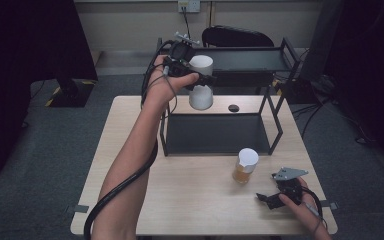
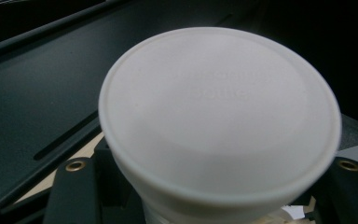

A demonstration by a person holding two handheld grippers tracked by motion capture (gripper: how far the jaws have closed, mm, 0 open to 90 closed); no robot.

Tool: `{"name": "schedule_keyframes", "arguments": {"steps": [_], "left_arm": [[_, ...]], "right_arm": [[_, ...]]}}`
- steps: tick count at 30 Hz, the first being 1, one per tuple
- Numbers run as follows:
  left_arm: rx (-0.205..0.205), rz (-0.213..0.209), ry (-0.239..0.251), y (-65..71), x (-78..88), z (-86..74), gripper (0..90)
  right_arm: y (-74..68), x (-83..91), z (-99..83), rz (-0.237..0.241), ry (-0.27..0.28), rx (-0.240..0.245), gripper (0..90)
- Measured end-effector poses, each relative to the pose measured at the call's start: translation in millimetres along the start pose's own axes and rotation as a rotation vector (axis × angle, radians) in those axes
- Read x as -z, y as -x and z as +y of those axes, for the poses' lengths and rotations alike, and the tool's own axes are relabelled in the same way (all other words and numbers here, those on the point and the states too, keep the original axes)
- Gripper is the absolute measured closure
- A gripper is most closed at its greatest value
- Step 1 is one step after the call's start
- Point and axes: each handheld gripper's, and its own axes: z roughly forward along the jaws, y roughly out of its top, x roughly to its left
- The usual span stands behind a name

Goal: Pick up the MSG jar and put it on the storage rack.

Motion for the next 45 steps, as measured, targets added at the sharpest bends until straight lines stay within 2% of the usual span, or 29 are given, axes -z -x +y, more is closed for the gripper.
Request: {"name": "schedule_keyframes", "arguments": {"steps": [25, 31, 45], "left_arm": [[-0.005, 0.017, 0.033, 1.1, 21.4, 47.7, 34.5], [-0.004, 0.045, 0.036, 1.2, 25.0, 63.9, 34.6], [0.027, 0.074, 0.031, -15.2, 7.9, 84.4, 34.5]], "right_arm": [[0.1, 0.0, 0.1, 0.0, -0.001, 0.001, 0.0], [0.1, 0.0, 0.1, 0.0, -0.001, 0.001, 0.0], [0.1, 0.2, 0.2, 0.001, -0.002, -0.001, 0.0]]}}
